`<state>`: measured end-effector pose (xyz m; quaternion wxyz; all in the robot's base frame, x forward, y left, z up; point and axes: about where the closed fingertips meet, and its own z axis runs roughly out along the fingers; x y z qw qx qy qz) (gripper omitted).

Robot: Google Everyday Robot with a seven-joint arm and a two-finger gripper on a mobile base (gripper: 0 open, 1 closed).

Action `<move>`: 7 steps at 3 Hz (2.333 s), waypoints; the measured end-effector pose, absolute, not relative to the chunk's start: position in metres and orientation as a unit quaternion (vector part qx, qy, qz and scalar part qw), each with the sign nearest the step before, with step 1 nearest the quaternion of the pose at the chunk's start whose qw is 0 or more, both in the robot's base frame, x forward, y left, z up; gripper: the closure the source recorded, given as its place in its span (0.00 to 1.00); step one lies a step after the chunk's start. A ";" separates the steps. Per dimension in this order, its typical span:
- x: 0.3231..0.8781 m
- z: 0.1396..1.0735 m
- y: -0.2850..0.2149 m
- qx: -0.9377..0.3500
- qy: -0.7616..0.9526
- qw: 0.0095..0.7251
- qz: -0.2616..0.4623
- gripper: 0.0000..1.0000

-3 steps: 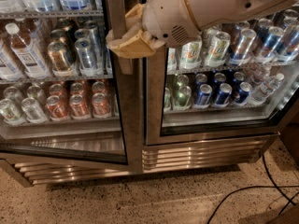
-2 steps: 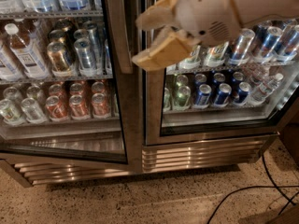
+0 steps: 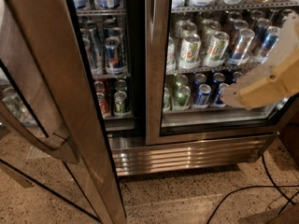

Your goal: Open left fridge door

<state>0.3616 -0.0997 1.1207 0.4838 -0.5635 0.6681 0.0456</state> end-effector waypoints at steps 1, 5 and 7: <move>0.362 1.121 -0.100 -0.564 0.668 0.484 0.046 0.00; 0.423 1.023 -0.010 -0.654 0.619 0.392 0.191 0.00; 0.439 0.945 0.045 -0.688 0.592 0.411 0.087 0.00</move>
Offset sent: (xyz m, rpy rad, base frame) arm 0.0514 0.0368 -0.0348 0.0240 0.2995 0.2756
